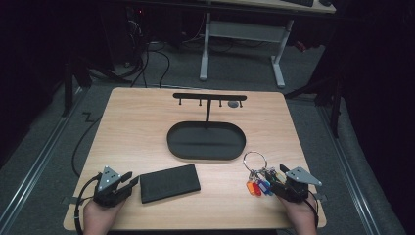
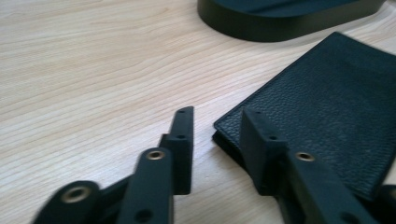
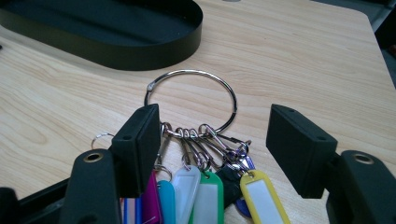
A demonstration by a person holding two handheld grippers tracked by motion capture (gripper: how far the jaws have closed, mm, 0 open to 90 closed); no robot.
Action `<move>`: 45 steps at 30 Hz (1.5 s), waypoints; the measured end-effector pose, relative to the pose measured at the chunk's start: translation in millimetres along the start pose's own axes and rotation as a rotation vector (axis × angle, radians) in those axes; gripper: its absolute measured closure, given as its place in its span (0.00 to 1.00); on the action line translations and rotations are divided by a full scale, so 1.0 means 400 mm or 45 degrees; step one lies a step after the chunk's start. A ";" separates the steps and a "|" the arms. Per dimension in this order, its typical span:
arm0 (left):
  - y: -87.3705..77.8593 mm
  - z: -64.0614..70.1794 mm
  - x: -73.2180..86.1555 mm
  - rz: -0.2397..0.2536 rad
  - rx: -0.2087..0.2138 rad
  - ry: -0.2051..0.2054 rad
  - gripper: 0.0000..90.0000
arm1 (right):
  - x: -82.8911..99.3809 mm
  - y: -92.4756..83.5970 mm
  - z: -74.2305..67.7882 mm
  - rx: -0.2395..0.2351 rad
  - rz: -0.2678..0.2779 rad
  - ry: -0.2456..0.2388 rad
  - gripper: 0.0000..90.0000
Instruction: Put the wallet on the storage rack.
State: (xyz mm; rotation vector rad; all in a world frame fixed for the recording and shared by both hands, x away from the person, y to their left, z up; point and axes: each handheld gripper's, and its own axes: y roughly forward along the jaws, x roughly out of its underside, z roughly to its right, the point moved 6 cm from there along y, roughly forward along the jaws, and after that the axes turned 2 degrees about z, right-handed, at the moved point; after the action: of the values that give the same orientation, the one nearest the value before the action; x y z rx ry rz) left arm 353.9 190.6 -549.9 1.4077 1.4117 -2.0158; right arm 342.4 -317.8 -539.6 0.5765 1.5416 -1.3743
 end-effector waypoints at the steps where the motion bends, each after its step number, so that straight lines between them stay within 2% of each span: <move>1: 0.000 0.000 0.000 0.000 0.000 0.000 0.81 | 0.002 0.001 0.002 0.010 -0.005 -0.008 0.39; 2: 0.003 0.000 -0.001 -0.001 0.001 0.001 0.81 | 0.002 0.001 0.002 0.010 -0.005 -0.008 0.39; 3: 0.009 0.000 -0.001 -0.013 0.002 0.014 0.86 | 0.002 -0.004 0.011 0.038 0.013 0.005 0.36; 6: 0.015 0.001 0.001 -0.032 0.004 0.030 0.91 | 0.003 -0.010 0.024 0.052 0.045 0.017 0.34; 11: 0.010 0.005 0.006 -0.051 -0.013 0.056 0.97 | 0.003 -0.010 0.025 0.042 0.059 0.028 0.36; 16: -0.003 0.025 0.036 -0.127 -0.039 0.128 0.99 | -0.014 -0.003 0.018 0.045 0.077 0.029 0.36; 18: -0.004 0.030 0.042 -0.142 -0.044 0.136 0.99 | -0.017 0.001 0.018 0.040 0.076 0.019 0.36; 22: -0.003 0.052 0.064 -0.205 -0.049 0.194 0.98 | -0.027 0.018 0.011 0.015 0.075 0.012 0.37; 24: -0.003 0.058 0.066 -0.204 -0.039 0.201 0.98 | -0.027 0.020 0.011 0.014 0.073 0.012 0.37; 25: -0.006 0.071 0.068 -0.209 -0.013 0.217 0.97 | -0.030 0.025 0.010 0.004 0.073 0.014 0.37; 28: -0.012 0.087 0.071 -0.217 0.007 0.245 0.98 | -0.033 0.030 0.010 -0.003 0.072 0.011 0.37; 30: -0.022 0.115 0.077 -0.211 0.075 0.281 0.94 | -0.034 0.032 0.009 -0.009 0.072 0.012 0.37; 31: -0.032 0.144 0.084 -0.207 0.131 0.332 0.92 | -0.035 0.032 0.008 -0.013 0.072 0.017 0.38; 32: -0.032 0.144 0.084 -0.207 0.131 0.332 0.91 | -0.035 0.032 0.008 -0.013 0.072 0.017 0.38; 34: -0.042 0.183 0.091 -0.206 0.188 0.388 0.90 | -0.036 0.032 0.008 -0.018 0.075 0.015 0.38; 36: -0.051 0.210 0.090 -0.202 0.180 0.431 0.86 | -0.035 0.034 0.010 -0.024 0.070 0.014 0.38; 37: -0.055 0.206 0.086 -0.198 0.153 0.428 0.84 | -0.034 0.034 0.010 -0.027 0.067 0.021 0.38; 38: -0.055 0.206 0.086 -0.198 0.153 0.428 0.83 | -0.034 0.034 0.010 -0.027 0.067 0.021 0.38; 39: -0.063 0.186 0.076 -0.163 0.117 0.389 0.83 | -0.034 0.032 0.012 -0.026 0.069 0.025 0.38; 41: -0.070 0.157 0.062 -0.111 0.088 0.327 0.79 | -0.033 0.029 0.013 -0.028 0.070 0.021 0.38; 43: -0.070 0.138 0.041 -0.052 0.095 0.269 0.73 | -0.029 0.028 0.014 -0.027 0.067 0.023 0.38; 45: -0.059 0.139 0.011 0.004 0.126 0.241 0.69 | -0.024 0.028 0.016 -0.025 0.057 0.030 0.38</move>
State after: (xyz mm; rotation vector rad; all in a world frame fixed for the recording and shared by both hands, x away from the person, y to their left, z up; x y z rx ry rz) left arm 305.5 156.1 -539.0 1.6808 1.3991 -2.0205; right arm 358.1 -318.7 -536.0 0.6135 1.5506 -1.3213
